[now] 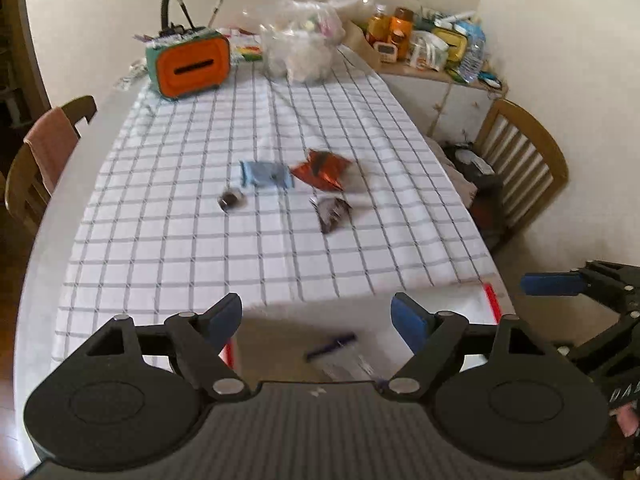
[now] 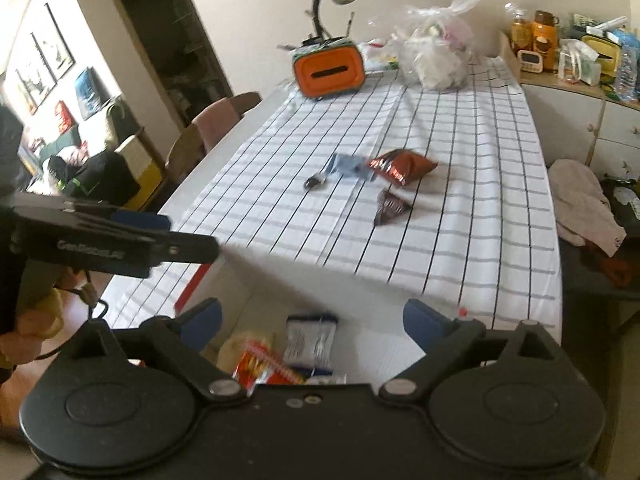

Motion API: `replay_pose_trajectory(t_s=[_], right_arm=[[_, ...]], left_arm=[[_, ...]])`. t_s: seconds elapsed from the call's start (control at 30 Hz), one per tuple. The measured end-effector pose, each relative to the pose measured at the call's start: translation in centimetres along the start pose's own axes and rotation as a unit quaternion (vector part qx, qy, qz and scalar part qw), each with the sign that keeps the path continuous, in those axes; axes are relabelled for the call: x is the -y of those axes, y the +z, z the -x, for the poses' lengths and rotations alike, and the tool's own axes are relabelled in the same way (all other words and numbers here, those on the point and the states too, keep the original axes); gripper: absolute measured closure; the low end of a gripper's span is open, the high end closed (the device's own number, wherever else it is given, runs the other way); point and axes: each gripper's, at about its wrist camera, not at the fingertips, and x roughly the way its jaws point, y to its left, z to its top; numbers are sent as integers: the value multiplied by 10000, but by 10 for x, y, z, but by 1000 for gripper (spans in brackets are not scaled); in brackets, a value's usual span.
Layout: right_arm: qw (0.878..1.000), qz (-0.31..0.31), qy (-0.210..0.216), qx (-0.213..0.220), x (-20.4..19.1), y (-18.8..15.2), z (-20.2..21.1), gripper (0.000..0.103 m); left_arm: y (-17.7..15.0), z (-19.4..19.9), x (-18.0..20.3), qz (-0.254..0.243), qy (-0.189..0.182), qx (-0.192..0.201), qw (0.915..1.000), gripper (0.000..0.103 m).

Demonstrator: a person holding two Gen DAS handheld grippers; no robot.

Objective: Organize snacks
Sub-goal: 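Move both tools back over the remaining snacks, then grasp the silver cup candy with the left tool while the right grasps the dark chocolate wrapper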

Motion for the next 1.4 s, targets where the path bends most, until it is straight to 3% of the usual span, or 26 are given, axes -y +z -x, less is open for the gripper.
replay_pose_trajectory(t_s=[0.3,0.63,1.07,1.4], right_arm=[[9983,-440,-375,-21,17,56,-31,6],[9890,-1223,-691,-460,41,100,-100,7],[9668,-2071,-1101,-1011,67,123,-199,14],[9615,-2059,-1296,-1275,71,122,-249,23]], left_arm=[[50,-28,-35,-335,310,77,9989,21],[89,-99,-80,-524,477,-133,9974,21],[109,-210,-109,-384,398,-728,9958,21],[117,-265,-121,-121,497,-968,9940,21]])
